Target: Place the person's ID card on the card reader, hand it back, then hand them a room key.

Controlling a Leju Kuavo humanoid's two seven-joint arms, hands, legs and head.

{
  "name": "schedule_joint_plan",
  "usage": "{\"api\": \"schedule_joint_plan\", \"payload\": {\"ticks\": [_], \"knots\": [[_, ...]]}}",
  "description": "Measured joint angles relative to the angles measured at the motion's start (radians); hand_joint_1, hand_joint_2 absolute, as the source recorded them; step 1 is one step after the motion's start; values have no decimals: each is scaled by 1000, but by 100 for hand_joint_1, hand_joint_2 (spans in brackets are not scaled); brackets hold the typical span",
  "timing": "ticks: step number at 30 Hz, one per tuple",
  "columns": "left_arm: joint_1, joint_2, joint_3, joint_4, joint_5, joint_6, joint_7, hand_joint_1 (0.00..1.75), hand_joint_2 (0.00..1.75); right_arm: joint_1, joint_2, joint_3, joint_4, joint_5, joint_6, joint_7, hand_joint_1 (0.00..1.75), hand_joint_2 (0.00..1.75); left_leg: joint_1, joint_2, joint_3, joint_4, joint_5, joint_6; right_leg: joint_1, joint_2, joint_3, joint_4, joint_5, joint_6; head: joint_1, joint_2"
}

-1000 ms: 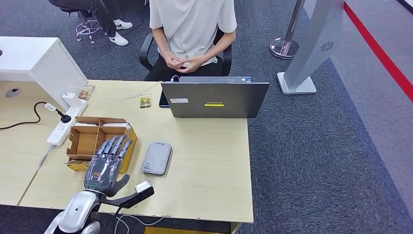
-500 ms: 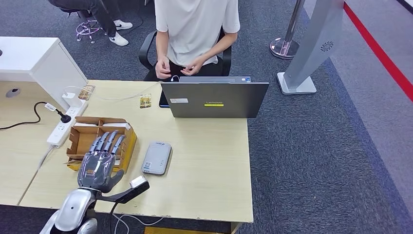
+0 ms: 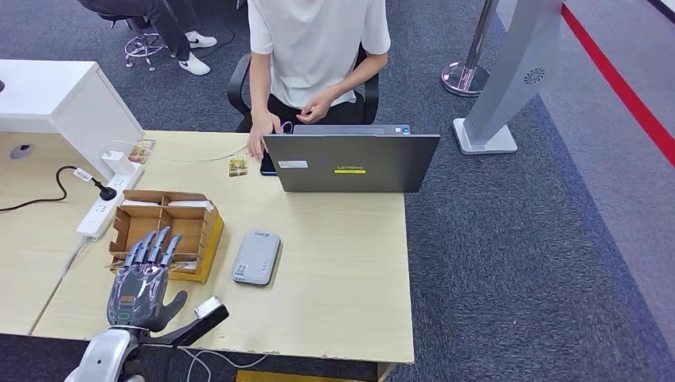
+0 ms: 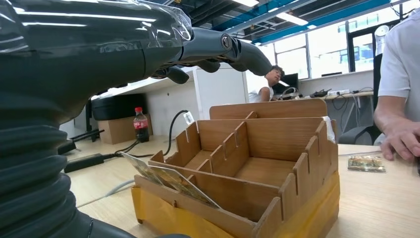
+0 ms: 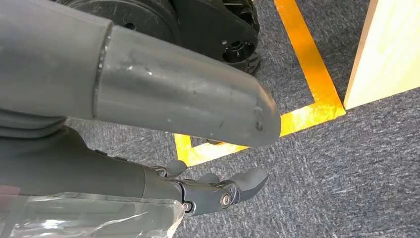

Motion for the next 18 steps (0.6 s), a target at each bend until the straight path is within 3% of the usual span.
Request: {"api": "schedule_joint_plan", "payload": {"ticks": [9, 18], "knots": [[8, -11, 19, 0, -1, 6, -4, 0, 175, 0, 0, 0, 0, 2, 1, 0, 0, 0, 0, 0, 0, 0, 0, 0, 0, 0, 0, 0, 0, 0, 0, 0], [4, -26, 83, 5, -2, 87, -26, 0, 175, 0, 2, 0, 0, 13, 1, 0, 0, 0, 0, 0, 0, 0, 0, 0, 0, 0, 0, 0, 0, 0, 0, 0]]}}
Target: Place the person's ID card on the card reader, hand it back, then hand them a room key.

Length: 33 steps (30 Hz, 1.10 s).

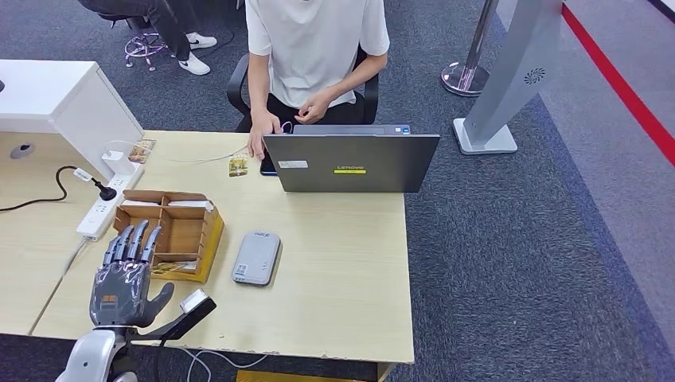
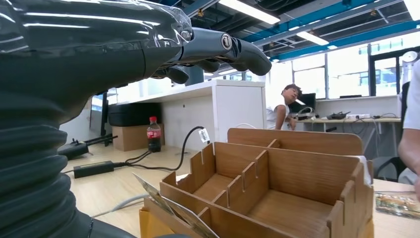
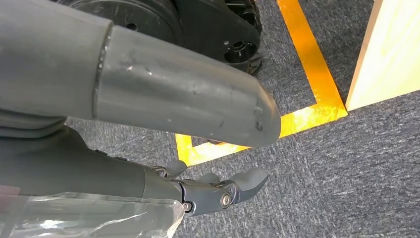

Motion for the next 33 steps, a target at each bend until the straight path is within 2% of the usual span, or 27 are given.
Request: {"api": "schedule_joint_plan", "payload": {"ticks": [19, 33], "knots": [[-33, -3, 92, 81, 40, 8, -30, 0, 175, 0, 2, 2, 0, 15, 5, 4, 0, 0, 0, 0, 0, 0, 0, 0, 0, 0, 0, 0, 0, 0, 0, 0], [-85, -8, 133, 205, 63, 34, -68, 0, 175, -1, 2, 6, 0, 28, 12, -1, 0, 0, 0, 0, 0, 0, 0, 0, 0, 0, 0, 0, 0, 0, 0, 0]]}}
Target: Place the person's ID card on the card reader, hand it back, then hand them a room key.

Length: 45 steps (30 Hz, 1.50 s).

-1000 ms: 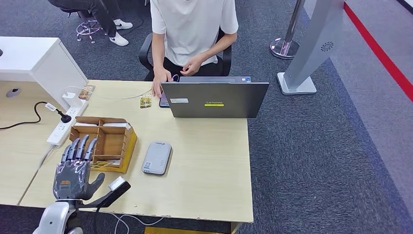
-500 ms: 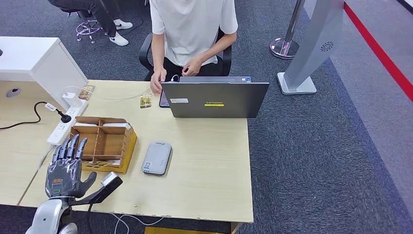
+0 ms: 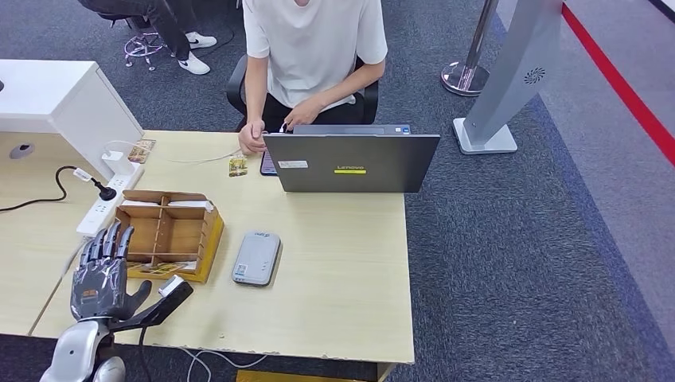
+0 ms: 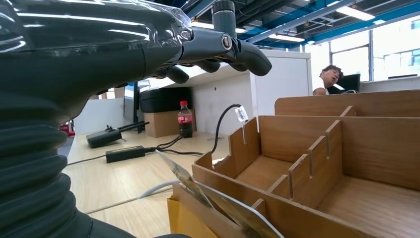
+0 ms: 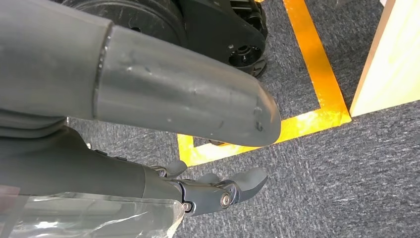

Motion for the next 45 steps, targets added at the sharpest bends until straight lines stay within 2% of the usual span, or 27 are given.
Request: {"api": "schedule_joint_plan", "payload": {"ticks": [22, 44, 45], "knots": [[-7, -15, 0, 32, -1, 63, -56, 0, 175, 0, 0, 0, 0, 3, 1, -4, 0, 0, 0, 0, 0, 0, 0, 0, 0, 0, 0, 0, 0, 0, 0, 0], [-12, -14, 0, 83, 6, 62, -70, 0, 175, 0, 0, 7, 0, 13, 2, -4, 0, 0, 0, 0, 0, 0, 0, 0, 0, 0, 0, 0, 0, 0, 0, 0], [-12, -14, 0, 84, 6, 62, -70, 44, 175, 0, 0, 7, 0, 13, 2, -4, 0, 0, 0, 0, 0, 0, 0, 0, 0, 0, 0, 0, 0, 0, 0, 0]]}}
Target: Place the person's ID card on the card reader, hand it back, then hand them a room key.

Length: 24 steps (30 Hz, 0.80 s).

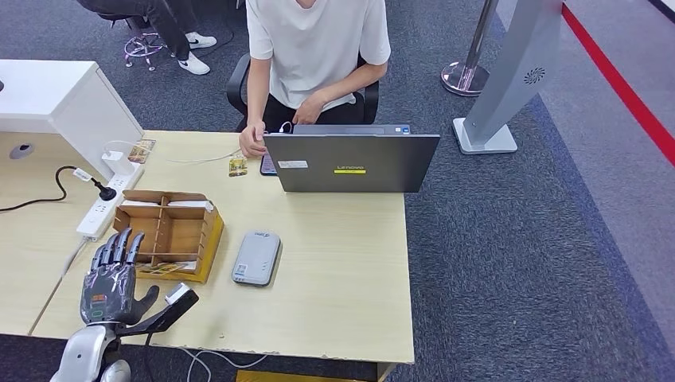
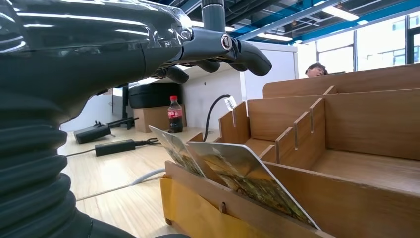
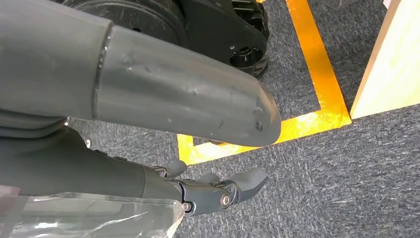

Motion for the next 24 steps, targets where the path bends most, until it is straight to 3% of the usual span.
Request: {"api": "schedule_joint_plan", "payload": {"ticks": [3, 24], "knots": [[0, 0, 0, 1, 0, 0, -2, 175, 175, 0, 0, 0, 0, 0, 0, 0, 0, 0, 0, 0, 0, 0, 0, 0, 0, 0, 0, 0, 0, 0, 0, 0], [-2, 1, 0, 2, 46, 9, -52, 175, 175, 0, 0, 0, 0, -1, 2, -2, 0, 0, 0, 0, 0, 0, 0, 0, 0, 0, 0, 0, 0, 0, 0, 0]]}}
